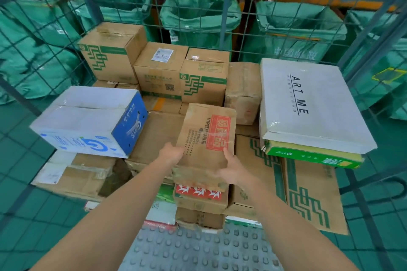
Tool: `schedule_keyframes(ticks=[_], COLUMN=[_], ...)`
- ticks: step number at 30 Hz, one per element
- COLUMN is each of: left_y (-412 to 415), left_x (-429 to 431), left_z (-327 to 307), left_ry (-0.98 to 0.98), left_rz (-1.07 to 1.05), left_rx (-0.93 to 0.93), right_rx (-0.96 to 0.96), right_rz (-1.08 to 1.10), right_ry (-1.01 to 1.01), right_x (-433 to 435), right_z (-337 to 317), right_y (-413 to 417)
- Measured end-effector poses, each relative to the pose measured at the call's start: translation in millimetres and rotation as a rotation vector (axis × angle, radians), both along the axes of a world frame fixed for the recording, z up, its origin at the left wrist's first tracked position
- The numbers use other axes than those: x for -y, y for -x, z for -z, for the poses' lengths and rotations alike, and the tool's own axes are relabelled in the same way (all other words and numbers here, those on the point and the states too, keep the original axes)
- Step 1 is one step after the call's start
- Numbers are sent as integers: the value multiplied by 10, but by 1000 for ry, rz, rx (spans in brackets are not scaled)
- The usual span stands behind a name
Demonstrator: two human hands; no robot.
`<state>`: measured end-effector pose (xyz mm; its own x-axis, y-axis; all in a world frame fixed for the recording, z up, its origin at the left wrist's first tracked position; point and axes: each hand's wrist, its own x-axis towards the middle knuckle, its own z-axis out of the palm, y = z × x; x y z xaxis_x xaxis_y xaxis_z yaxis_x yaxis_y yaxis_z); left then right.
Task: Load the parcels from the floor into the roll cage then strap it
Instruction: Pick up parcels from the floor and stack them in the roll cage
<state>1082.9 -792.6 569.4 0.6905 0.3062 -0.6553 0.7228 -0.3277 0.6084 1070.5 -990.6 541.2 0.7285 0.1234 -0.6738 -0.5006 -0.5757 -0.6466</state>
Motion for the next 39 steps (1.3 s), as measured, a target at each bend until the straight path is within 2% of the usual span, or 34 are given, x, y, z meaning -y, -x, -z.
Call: schedule_keyframes(ticks=[3,6,11,15,19,25,30,39], left_y=[89,198,483,842,1389,2564,3778,6326], left_x=[86,153,117,-161,-580,-1288,-1612,-1863], left_z=[-23,-70,-311,-424,-477,-440,-422,-357], left_ry=[27,61,54,27,3,-122,-125,-195], left_rz=[5,4,-126,-266,-476,-723,-1030,-1458], left_rx=[8,70,200,297,384,361,344,260], right_rx=[9,183,387,357,326,311,276,131], right_rz=[-125,-177,-95,-120,-238,-486,-779,-1165], right_ry=[74,164,-48,-137,-218,-263,-287,-329], right_x=[79,-2,-212,-550,-1089,-2033,-2686,-3649], right_z=[-55,-221,-575,-763,-912,-990,-919,-796], right_y=[71,103,74,154,479,1298,2188,4398])
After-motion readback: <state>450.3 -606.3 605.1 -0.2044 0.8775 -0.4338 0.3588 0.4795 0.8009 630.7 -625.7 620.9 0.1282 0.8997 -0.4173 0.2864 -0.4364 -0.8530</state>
